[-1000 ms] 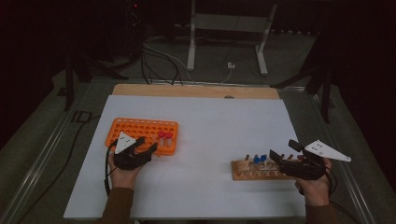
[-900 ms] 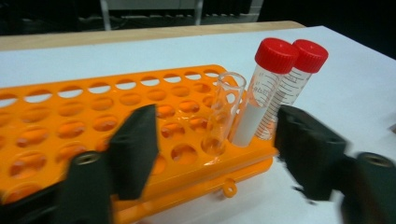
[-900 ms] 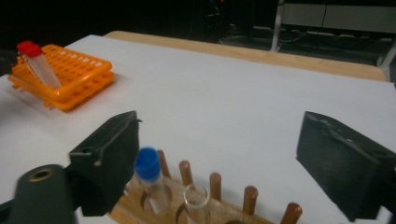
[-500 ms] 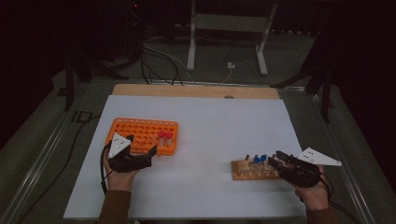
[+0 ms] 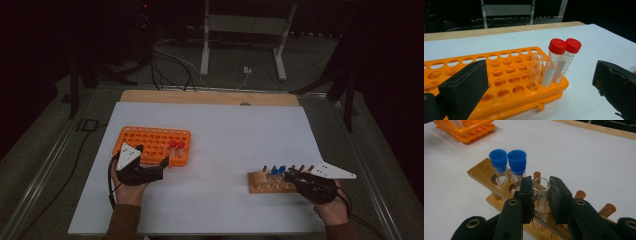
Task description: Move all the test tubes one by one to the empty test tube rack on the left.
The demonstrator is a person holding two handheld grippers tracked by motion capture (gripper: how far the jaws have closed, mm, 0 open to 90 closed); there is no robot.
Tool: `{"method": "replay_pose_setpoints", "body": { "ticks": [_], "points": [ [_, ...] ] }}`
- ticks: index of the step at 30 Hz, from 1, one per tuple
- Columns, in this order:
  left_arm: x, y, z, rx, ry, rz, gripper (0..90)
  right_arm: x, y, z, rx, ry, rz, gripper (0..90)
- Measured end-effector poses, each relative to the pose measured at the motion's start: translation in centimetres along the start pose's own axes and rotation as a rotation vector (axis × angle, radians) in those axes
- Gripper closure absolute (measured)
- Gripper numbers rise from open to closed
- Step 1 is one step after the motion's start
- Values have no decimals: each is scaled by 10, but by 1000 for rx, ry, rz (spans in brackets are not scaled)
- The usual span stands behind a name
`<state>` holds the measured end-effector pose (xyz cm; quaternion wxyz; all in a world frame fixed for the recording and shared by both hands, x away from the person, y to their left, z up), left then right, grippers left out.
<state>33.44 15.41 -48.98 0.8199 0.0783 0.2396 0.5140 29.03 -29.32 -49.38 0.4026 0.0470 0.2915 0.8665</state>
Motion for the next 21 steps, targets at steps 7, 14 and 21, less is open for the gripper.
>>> {"method": "replay_pose_setpoints", "body": {
  "ticks": [7,14,21],
  "points": [
    [-2,0,0,-1,-12,3,10,0,0,0,-2,2,-5,750],
    [-3,-1,0,0,-15,3,9,-1,2,2,-9,-6,-6,758],
    [-5,0,1,-5,-22,1,9,-8,22,20,-80,-27,-1,759]
  ]
}}
Point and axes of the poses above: each handheld gripper's, and its own axes: y roughly backward along the jaws, z roughly out of its top, x roughly to its left, the point moved 7 cm from there along -y, roughly forward along the jaws, and after that the axes turned 13 degrees about y, right-handed, at the moved point
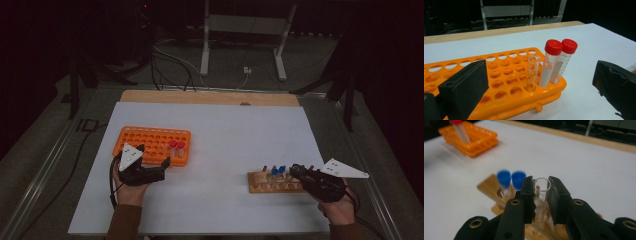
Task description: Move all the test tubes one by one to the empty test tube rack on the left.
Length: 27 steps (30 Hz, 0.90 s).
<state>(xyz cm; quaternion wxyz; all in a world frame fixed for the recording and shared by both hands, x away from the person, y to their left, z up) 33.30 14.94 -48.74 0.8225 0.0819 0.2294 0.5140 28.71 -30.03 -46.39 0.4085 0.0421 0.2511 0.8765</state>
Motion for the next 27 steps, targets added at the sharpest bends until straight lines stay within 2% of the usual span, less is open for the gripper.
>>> {"method": "replay_pose_setpoints", "body": {
  "ticks": [4,12,18,27],
  "points": [
    [-3,0,1,-1,-7,-4,9,-6,11,15,-41,-19,-3,760],
    [-15,-2,5,-6,-27,-27,9,-13,16,48,-86,6,-21,760],
    [-31,-4,7,-6,-44,-60,9,-8,4,69,-107,24,-9,760],
    [-58,-13,10,-2,-69,-118,10,10,-22,91,-127,39,42,760]
  ]
}}
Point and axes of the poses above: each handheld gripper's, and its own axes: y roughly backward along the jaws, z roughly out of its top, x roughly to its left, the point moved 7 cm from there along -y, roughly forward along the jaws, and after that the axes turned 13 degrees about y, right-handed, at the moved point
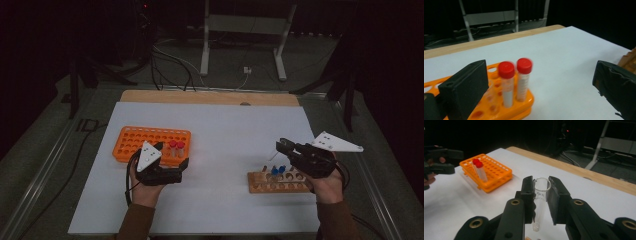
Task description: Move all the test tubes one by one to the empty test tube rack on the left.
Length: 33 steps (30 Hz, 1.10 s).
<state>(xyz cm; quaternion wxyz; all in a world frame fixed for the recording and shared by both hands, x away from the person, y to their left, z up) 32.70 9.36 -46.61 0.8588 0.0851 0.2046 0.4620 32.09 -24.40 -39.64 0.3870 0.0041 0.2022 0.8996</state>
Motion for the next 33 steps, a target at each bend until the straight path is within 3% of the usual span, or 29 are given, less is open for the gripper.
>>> {"method": "replay_pose_setpoints", "body": {
  "ticks": [11,24,33],
  "points": [
    [-40,-25,1,33,-58,-84,15,31,-32,7,28,32,70,760],
    [-79,-46,1,56,-69,-186,80,57,-56,13,30,42,132,759],
    [-103,-56,-4,109,-101,-261,164,71,-69,14,37,42,170,759]
  ]
}}
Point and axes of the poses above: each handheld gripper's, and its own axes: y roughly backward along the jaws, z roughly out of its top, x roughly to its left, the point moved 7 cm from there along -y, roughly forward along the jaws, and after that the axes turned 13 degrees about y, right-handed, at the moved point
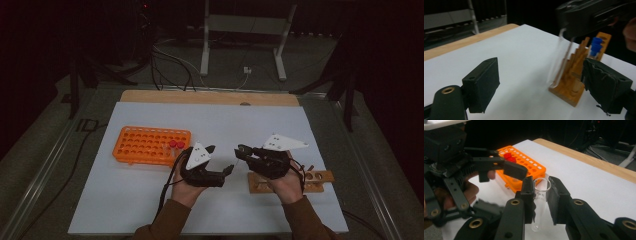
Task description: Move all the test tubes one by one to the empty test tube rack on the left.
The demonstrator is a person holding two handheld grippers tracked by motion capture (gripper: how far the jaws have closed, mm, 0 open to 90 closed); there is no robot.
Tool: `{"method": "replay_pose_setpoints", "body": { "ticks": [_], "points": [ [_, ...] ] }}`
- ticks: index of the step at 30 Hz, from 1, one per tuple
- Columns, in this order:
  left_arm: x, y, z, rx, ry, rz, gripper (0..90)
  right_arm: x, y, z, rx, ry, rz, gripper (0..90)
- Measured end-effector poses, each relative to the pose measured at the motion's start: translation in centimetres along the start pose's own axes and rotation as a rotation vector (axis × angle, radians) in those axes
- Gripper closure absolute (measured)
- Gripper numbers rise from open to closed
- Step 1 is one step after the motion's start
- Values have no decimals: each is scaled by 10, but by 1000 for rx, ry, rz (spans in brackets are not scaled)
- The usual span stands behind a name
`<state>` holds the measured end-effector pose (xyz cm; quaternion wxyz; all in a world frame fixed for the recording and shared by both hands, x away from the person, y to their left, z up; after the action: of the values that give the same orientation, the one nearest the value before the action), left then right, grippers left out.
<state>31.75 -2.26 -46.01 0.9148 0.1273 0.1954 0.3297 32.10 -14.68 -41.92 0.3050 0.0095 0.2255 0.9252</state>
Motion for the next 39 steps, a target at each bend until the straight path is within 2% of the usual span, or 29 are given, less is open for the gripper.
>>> {"method": "replay_pose_setpoints", "body": {
  "ticks": [5,9,11,16,22,29,33,36,39],
  "points": [
    [-8,-7,-1,16,-17,-11,273,6,-6,0,4,1,21,759],
    [-11,-9,-3,30,-19,-38,491,11,-10,0,4,5,33,759],
    [-12,-9,-5,44,-37,-27,575,12,-11,0,4,6,37,759],
    [-12,-9,-5,47,-47,-34,728,15,-12,-1,9,7,53,760],
    [-11,-10,-6,55,-51,-36,759,16,-13,-3,15,7,63,739],
    [-5,-9,-7,58,-36,-12,759,10,-8,-5,8,-15,63,394],
    [0,-4,-6,46,-26,3,759,5,-4,-9,10,-20,30,287],
    [5,0,-5,41,-22,15,759,0,0,-14,13,-22,-8,171],
    [8,4,-4,33,-17,26,759,-6,4,-19,16,-34,-37,110]
  ]
}}
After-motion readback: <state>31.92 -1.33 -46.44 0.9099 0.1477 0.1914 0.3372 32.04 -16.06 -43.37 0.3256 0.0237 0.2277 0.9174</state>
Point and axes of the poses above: each handheld gripper's, and its own axes: y roughly backward along the jaws, z roughly out of its top, x roughly to its left, the point moved 7 cm from there along -y, roughly forward along the jaws, and after that the axes turned 13 degrees about y, right-handed, at the moved point
